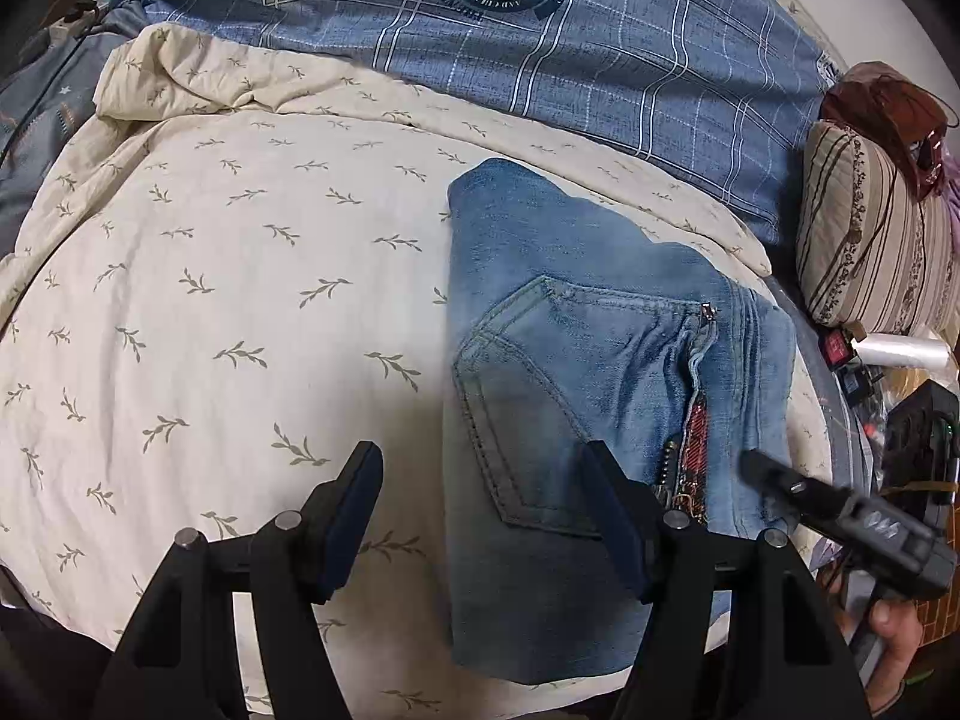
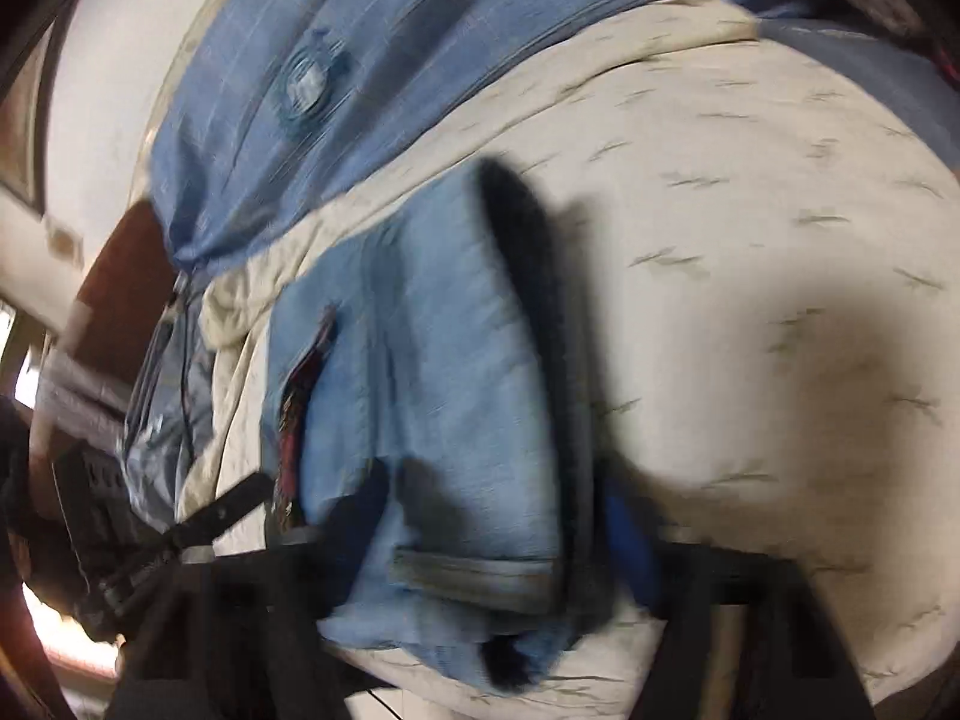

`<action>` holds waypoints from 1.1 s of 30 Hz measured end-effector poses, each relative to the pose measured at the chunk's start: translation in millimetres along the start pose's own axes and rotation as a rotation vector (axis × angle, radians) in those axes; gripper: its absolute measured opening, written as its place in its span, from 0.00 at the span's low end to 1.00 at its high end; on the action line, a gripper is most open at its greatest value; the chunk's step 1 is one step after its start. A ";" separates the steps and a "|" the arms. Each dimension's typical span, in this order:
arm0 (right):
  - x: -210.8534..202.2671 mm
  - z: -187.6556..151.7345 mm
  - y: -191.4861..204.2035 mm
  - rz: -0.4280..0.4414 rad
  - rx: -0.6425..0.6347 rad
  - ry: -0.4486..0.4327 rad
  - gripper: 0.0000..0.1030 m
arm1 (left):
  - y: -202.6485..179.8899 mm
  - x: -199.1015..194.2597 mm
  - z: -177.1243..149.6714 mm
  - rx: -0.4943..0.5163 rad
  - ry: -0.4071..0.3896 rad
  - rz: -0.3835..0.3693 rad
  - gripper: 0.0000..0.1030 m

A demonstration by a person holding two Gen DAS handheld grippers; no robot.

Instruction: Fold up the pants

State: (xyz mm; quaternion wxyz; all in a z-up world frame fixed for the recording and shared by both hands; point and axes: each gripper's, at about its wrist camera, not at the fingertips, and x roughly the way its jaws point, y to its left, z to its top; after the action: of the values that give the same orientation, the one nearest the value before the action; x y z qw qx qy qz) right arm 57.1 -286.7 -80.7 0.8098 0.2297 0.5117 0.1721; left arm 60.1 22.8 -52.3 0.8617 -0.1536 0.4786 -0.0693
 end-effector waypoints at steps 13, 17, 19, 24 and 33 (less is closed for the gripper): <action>-23.4 -8.1 -0.6 -0.041 0.053 -0.058 0.68 | 1.4 0.0 -1.9 0.001 0.008 -0.002 0.68; -32.8 -3.0 -2.4 -0.010 0.068 -0.081 0.73 | 10.9 -5.8 3.8 -0.053 -0.033 -0.074 0.78; -22.7 0.5 -8.2 -0.006 0.088 -0.053 0.74 | 15.0 5.6 7.7 -0.085 -0.010 -0.090 0.81; 9.1 2.3 12.7 -0.013 -0.012 0.036 0.67 | 3.3 32.6 7.0 -0.061 0.079 -0.136 0.63; -23.7 1.1 53.2 -0.099 -0.148 -0.057 0.24 | -27.1 -12.8 12.3 0.117 -0.080 -0.030 0.27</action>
State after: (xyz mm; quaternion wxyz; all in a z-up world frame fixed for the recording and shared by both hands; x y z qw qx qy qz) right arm 46.0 -254.7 -33.3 0.8464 0.1487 0.4849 0.1624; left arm 64.5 3.1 -26.9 0.8866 -0.1126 0.4365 -0.1038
